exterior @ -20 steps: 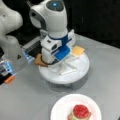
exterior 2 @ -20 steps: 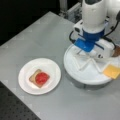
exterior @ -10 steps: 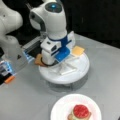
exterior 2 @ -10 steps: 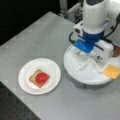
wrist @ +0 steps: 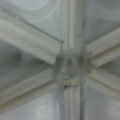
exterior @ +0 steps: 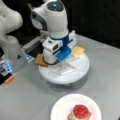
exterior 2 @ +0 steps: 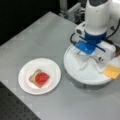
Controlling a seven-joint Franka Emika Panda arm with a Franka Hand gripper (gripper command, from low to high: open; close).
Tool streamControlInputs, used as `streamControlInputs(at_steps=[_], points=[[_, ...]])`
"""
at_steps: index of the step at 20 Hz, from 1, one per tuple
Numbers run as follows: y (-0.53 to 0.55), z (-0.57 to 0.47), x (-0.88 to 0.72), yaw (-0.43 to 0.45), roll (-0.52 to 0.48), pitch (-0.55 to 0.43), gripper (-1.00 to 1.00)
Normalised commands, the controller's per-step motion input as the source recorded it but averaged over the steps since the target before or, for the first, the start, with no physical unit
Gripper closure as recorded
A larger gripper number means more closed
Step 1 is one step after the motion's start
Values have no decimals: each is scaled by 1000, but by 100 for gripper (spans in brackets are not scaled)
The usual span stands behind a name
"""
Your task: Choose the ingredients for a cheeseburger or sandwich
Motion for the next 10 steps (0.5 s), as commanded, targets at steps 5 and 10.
streamControlInputs(at_steps=[5, 10], points=[[60, -219, -96, -37, -9, -158, -100], [-17, -193, -125, -11, -6, -161, -100]])
